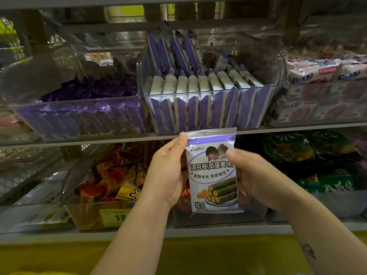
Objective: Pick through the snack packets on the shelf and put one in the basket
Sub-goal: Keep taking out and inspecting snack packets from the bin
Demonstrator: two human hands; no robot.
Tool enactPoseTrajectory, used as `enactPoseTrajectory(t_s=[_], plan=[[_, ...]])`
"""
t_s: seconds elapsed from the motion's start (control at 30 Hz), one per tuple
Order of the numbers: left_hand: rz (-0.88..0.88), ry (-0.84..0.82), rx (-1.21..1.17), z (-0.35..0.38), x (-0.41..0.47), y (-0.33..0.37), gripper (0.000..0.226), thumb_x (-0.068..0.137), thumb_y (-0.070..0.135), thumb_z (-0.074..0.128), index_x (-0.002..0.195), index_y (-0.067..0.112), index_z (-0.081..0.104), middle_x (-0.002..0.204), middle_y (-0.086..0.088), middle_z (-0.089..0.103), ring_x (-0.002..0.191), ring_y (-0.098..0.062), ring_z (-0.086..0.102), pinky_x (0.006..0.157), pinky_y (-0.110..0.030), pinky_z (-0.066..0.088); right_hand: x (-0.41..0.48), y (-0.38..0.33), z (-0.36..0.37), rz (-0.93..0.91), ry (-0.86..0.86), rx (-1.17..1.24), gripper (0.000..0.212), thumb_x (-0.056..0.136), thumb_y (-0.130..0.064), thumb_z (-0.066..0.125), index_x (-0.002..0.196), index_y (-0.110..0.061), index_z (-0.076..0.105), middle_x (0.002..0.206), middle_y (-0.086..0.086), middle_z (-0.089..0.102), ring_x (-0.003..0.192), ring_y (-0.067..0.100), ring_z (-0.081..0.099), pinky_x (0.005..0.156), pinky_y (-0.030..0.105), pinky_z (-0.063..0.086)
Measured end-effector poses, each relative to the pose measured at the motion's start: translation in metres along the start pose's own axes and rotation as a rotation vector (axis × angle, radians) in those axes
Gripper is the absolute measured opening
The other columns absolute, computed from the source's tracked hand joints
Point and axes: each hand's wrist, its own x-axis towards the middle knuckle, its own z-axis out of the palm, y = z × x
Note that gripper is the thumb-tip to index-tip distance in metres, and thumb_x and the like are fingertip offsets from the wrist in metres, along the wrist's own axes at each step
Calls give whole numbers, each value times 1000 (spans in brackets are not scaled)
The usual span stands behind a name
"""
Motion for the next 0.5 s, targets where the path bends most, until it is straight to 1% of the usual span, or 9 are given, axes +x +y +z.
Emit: enactPoseTrajectory(t_s=[0.07,0.1,0.17,0.2,0.23,0.27,0.33,0.43,0.5], plan=[[-19,-8,-40,-2,0,3,34,96,30,51,85,13,79,94,-15,76,83,-23,74,67,-36,61,-6,0,-2,101,-85,35,42,84,-36,64,117,-10,66,118,19,68,110,36,65,93,48,54],[-37,-19,-36,-3,-1,4,35,96,31,51,84,13,79,94,-15,76,84,-23,74,67,-37,61,-8,-1,-2,127,-105,69,42,85,-31,62,118,-6,65,119,22,67,111,37,65,93,47,54],[-83,-76,35,-6,-3,6,35,92,39,53,95,15,78,101,-12,75,94,-25,73,75,-40,61,-10,-2,-3,144,-135,115,38,86,-32,61,115,-9,68,117,20,68,105,32,68,87,40,58],[-108,-138,87,-10,-4,7,37,88,43,54,104,17,75,107,-10,74,100,-24,71,77,-39,60,-11,-4,-2,140,-132,136,32,87,-33,60,110,-13,72,114,17,71,101,27,70,81,35,59],[-133,-216,132,-13,-6,10,40,85,44,57,113,19,71,113,-8,73,103,-22,70,75,-38,60,-12,-6,-2,130,-114,163,28,89,-32,58,104,-16,75,110,15,72,96,24,72,77,32,59],[-158,-299,167,-17,-7,12,43,84,43,60,121,21,66,118,-6,71,106,-21,69,73,-36,59,-12,-8,-2,118,-87,197,28,89,-32,55,101,-18,76,107,14,73,94,23,73,74,30,59],[-212,-427,213,-23,-10,15,48,83,33,69,130,25,59,125,-5,68,111,-23,67,75,-35,59,-13,-12,-4,89,-31,259,32,88,-31,52,104,-14,75,110,17,72,97,27,72,73,32,59],[-240,-498,290,-25,-14,15,55,73,23,77,126,32,63,125,-2,67,111,-22,67,77,-30,58,-15,-18,-4,26,20,295,40,88,-36,52,114,-11,68,116,19,69,104,32,69,77,35,59],[-196,-509,300,-25,-15,14,58,75,17,75,130,29,60,127,-3,66,113,-21,66,78,-28,57,-16,-22,-2,-24,54,313,40,87,-37,52,113,-12,69,114,17,71,101,30,70,74,33,59]])
